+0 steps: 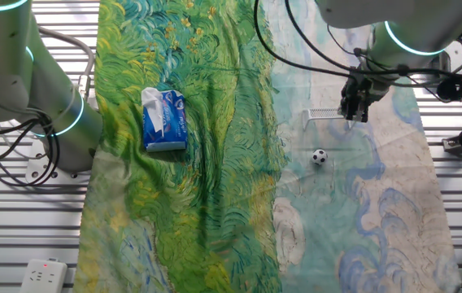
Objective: Push the soccer ball into the goal
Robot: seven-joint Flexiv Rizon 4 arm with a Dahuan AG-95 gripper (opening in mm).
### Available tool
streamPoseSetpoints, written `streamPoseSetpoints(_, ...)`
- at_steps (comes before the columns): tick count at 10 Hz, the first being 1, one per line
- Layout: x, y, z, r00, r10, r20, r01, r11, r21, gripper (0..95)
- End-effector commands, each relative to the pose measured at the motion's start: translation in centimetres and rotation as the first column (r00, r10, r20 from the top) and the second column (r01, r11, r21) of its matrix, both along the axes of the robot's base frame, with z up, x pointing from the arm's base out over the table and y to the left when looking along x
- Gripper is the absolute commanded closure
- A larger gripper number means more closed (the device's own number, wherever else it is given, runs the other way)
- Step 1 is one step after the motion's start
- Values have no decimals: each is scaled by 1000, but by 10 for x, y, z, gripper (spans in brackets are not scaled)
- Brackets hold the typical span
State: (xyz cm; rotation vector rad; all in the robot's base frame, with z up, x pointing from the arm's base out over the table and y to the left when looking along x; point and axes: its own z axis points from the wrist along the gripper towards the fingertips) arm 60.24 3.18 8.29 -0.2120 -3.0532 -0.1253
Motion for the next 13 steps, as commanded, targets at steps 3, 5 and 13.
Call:
streamPoseSetpoints(3,-33,-59,12,996,85,-6,-85,996,12,950)
streamPoseSetpoints(5,-51,-87,17,990,137,-21,-137,990,-19,950)
streamPoseSetpoints(13,-59,-139,-43,970,241,17,-240,970,-18,950)
